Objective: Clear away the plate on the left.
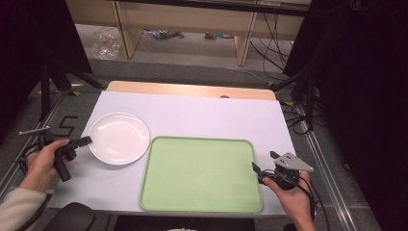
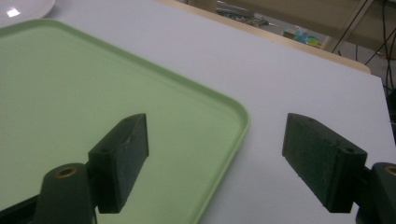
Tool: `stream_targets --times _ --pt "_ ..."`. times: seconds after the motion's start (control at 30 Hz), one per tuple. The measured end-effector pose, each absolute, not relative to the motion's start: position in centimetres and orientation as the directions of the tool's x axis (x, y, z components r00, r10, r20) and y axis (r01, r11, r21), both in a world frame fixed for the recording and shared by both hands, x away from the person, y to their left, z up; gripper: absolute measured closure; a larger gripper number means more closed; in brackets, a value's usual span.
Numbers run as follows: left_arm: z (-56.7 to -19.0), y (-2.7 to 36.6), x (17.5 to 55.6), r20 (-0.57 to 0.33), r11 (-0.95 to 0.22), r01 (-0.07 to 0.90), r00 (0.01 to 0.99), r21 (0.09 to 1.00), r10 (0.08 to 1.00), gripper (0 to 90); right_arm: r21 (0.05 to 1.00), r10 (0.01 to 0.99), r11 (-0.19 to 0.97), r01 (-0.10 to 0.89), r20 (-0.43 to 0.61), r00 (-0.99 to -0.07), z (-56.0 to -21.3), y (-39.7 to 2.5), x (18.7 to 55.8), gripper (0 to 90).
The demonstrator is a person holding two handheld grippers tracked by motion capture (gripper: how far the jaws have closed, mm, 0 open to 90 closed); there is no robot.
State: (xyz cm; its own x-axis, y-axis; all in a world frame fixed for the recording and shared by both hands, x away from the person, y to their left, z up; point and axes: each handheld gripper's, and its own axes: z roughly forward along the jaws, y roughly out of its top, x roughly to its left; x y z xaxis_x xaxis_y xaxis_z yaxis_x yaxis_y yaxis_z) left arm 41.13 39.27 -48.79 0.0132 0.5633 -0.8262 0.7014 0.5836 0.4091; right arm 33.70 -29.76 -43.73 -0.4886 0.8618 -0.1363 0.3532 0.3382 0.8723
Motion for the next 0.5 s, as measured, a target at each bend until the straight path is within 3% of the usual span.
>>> stream_targets --times 0.5 --pt "-48.11 39.05 41.02 -0.81 0.571 0.69 0.038 0.445 0.585 86.7 0.872 0.862 0.339 0.354 -0.136 -0.489 -43.73 -29.74 33.68 23.5"
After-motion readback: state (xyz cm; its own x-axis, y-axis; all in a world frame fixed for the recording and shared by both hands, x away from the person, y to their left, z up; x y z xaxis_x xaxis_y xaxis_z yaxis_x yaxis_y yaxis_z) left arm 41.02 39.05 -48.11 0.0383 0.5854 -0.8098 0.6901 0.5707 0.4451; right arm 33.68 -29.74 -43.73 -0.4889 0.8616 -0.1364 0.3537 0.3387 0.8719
